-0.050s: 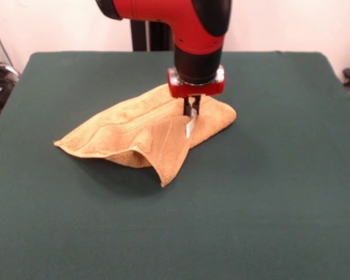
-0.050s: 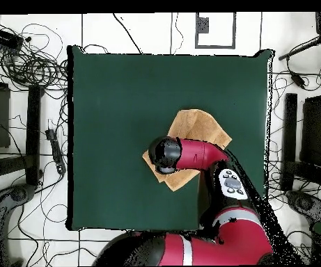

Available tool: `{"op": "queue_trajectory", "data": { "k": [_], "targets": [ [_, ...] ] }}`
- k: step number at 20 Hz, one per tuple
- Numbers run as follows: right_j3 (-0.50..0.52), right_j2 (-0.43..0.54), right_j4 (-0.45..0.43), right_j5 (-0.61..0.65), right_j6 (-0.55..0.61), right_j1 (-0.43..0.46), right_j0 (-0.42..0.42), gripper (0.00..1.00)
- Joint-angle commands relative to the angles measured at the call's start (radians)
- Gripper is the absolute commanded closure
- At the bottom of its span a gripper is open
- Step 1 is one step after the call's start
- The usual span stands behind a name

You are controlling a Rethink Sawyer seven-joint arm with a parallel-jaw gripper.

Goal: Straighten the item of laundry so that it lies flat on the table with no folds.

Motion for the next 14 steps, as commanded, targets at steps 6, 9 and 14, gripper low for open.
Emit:
{"op": "queue_trajectory", "data": {
  "k": [6, 9, 14],
  "targets": [
    [-0.082, 0.023, 0.072, 0.033, 0.212, 0.08, 0.088, 0.0],
    [-0.104, 0.02, 0.079, 0.052, 0.214, 0.089, 0.095, 0.0],
    [-0.147, 0.014, 0.099, 0.094, 0.203, 0.107, 0.107, 0.0]
  ]
}}
